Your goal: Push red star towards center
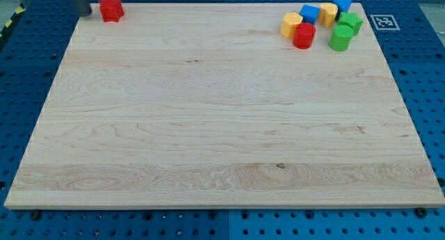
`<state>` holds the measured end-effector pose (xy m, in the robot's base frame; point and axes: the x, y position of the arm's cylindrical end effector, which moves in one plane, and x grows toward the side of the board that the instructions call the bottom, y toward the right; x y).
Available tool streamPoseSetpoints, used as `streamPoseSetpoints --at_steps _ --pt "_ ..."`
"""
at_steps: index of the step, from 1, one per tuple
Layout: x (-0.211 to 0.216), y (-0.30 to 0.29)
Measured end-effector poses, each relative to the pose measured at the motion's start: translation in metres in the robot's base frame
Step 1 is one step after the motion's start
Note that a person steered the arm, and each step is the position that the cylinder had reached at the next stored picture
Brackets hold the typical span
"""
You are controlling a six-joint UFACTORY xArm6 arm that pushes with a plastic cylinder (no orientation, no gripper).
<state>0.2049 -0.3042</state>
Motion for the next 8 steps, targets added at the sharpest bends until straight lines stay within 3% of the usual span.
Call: streamPoseSetpoints --at_steps 1,3,6,8 --pt "-0.006 0.029" --pt "0.009 0.146" --pt "0.009 0.079" --pt "0.043 0.142"
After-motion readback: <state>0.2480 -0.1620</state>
